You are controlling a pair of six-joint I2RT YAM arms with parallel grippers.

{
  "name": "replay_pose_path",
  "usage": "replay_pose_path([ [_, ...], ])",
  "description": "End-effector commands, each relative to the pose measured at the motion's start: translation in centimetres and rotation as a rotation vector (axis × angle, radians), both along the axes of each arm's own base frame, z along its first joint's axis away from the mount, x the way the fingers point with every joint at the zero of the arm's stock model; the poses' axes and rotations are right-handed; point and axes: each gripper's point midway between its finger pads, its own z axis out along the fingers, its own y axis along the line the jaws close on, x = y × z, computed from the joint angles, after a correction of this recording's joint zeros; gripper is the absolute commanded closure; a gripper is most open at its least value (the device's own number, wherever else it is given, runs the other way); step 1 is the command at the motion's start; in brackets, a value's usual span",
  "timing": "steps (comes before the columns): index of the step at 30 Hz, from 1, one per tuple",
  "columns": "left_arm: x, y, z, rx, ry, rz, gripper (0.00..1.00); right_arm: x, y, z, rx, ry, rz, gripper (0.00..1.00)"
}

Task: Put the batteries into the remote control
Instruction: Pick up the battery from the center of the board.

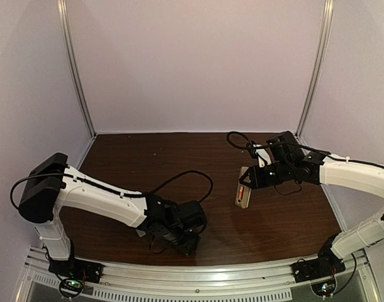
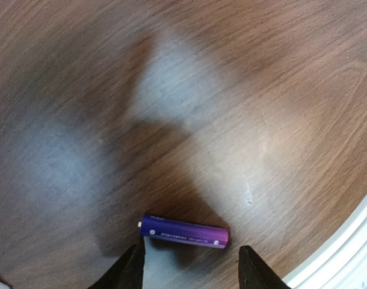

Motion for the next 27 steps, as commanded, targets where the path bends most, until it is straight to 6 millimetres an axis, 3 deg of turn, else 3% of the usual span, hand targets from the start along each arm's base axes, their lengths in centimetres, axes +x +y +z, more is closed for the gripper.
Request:
replay_pose_path([
  [1,0.4,-2.0,0.1,-0.034,-0.004,-0.031,0.46,-0.1,-0.5,0.4,0.004,-0.017,-0.006,1.0],
  [9,1.0,-3.7,-0.2,-0.03,-0.024,-0.08,0.53,0.0,-0.7,0.4,-0.001,-0.017,-0.01,1.0],
  [18,3.1,-3.0,-1.9,0.143,-0.106,-0.098,0.68,0.1,-0.7,0.2,-0.001,-0.012,-0.008,1.0],
  [22,4.1,-2.7,-2.0,0.134,-0.08,-0.05,0.65,0.1,-0.8,0.2,-0.003,-0.012,-0.011,1.0],
  [27,4.5,-3.9,-0.9,0.04,-0.052,-0.025,0.47,0.0,-0.8,0.0,-0.004,-0.008,-0.01,1.0],
])
